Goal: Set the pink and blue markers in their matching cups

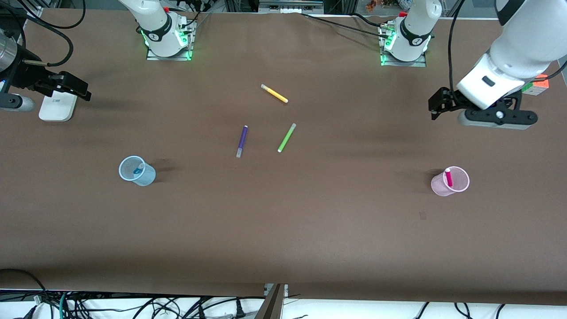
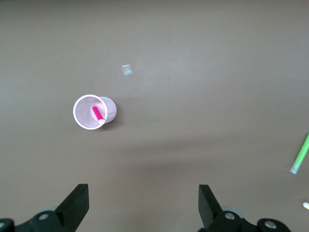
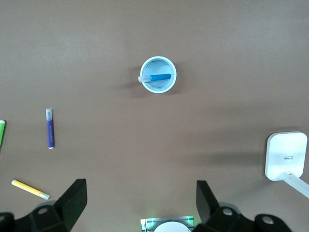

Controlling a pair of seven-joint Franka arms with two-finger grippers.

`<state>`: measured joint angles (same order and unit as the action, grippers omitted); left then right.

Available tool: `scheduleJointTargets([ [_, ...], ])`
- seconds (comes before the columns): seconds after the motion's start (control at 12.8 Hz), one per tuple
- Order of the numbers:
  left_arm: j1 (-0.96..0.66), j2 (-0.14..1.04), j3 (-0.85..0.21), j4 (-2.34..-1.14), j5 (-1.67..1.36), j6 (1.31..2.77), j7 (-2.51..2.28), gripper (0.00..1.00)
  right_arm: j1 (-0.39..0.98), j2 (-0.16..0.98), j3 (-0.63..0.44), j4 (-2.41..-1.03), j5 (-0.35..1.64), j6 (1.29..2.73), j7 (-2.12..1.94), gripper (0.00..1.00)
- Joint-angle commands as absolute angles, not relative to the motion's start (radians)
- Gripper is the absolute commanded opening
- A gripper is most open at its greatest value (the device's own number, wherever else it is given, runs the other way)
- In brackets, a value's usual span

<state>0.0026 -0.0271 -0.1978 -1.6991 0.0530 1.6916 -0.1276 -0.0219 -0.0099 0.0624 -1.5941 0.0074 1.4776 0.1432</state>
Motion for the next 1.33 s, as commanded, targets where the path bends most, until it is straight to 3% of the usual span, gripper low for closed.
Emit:
scheduleJointTargets([
  [0.0, -0.024, -0.103, -0.131, -1.754, 0.017, 1.706, -0.106, 1.0, -0.02, -0.002, 0.067, -1.568, -0.009, 1.457, 0.133, 1.0],
  [0.24, -0.021, -0.051, -0.124, -1.639, -0.02, 1.563, -0.107, 1.0, -0.02, -0.003, 0.067, -1.569, -0.009, 1.457, 0.133, 1.0],
  [1.25, -0.005, -0.017, -0.123, -1.631, -0.018, 1.559, -0.104, 1.0, -0.023, -0.002, 0.066, -1.568, -0.008, 1.457, 0.129, 1.0],
])
